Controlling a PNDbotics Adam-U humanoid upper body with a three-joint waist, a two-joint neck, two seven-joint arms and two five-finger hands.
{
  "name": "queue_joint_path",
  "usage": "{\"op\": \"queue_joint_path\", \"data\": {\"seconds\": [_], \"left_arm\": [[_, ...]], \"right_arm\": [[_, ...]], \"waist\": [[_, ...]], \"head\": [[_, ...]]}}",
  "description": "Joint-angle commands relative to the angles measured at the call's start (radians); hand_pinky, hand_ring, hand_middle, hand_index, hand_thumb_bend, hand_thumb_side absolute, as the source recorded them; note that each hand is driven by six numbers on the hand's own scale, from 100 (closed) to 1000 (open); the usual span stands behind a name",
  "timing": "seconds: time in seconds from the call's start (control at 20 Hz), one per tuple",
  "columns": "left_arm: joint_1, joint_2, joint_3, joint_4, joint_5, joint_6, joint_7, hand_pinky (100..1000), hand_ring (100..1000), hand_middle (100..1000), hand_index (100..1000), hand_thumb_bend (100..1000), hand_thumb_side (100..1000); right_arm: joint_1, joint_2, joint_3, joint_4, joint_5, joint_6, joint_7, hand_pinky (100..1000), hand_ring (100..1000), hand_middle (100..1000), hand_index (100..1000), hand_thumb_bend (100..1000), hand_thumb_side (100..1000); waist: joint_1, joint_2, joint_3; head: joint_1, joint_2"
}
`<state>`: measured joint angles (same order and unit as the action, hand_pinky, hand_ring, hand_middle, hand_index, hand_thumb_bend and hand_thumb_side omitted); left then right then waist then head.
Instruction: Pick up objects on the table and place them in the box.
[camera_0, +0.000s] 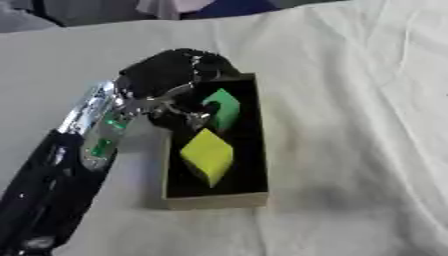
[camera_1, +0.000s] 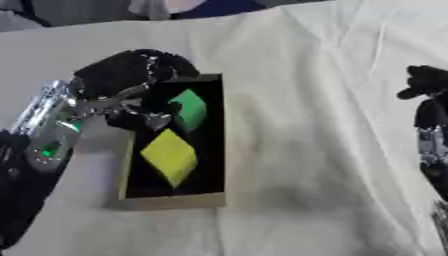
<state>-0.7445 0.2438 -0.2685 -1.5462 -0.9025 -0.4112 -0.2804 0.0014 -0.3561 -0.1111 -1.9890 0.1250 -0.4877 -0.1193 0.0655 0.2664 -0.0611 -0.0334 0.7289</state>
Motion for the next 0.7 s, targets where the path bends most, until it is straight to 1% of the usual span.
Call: {"op": "queue_joint_path", "data": {"seconds": [0.05,0.1,0.15,0.25,0.4,0.55,0.7], "left_arm": [[-0.004,0.022,0.041,-0.061,0.054,0.029,0.05,760,783,761,924,100,436],[-0.001,0.023,0.05,-0.07,0.07,0.035,0.066,737,762,737,920,100,491],[0.001,0.024,0.058,-0.076,0.088,0.039,0.083,722,748,719,917,100,521],[0.006,0.023,0.068,-0.087,0.121,0.044,0.116,688,715,678,907,100,530],[0.018,0.03,0.078,-0.113,0.171,0.046,0.166,663,686,645,895,100,552],[0.041,0.043,0.091,-0.151,0.218,0.057,0.214,660,676,633,891,100,566],[0.076,0.061,0.115,-0.209,0.263,0.081,0.259,662,672,629,888,100,579]], "right_arm": [[0.0,-0.013,-0.01,-0.011,-0.005,-0.001,-0.005,830,841,546,824,100,703],[0.0,-0.014,-0.011,-0.011,-0.006,-0.001,-0.005,830,841,546,824,100,701],[0.0,-0.015,-0.011,-0.011,-0.008,-0.001,-0.006,830,841,547,824,100,700],[0.0,-0.016,-0.011,-0.011,-0.012,-0.002,-0.006,830,841,547,824,100,698],[-0.001,-0.019,-0.014,-0.011,-0.016,-0.005,-0.008,829,840,549,823,100,693],[-0.002,-0.022,-0.018,-0.011,-0.02,-0.008,-0.012,829,839,550,823,100,689],[-0.003,-0.025,-0.022,-0.011,-0.022,-0.014,-0.017,829,838,551,823,100,685]], "waist": [[-0.007,-0.021,0.0],[-0.007,-0.024,0.0],[-0.007,-0.026,-0.001],[-0.008,-0.03,-0.003],[-0.008,-0.035,-0.006],[-0.009,-0.037,-0.007],[-0.01,-0.039,-0.008]], "head": [[-0.014,0.007],[-0.02,0.007],[-0.025,0.007],[-0.034,0.007],[-0.045,0.008],[-0.054,0.01],[-0.06,0.012]]}}
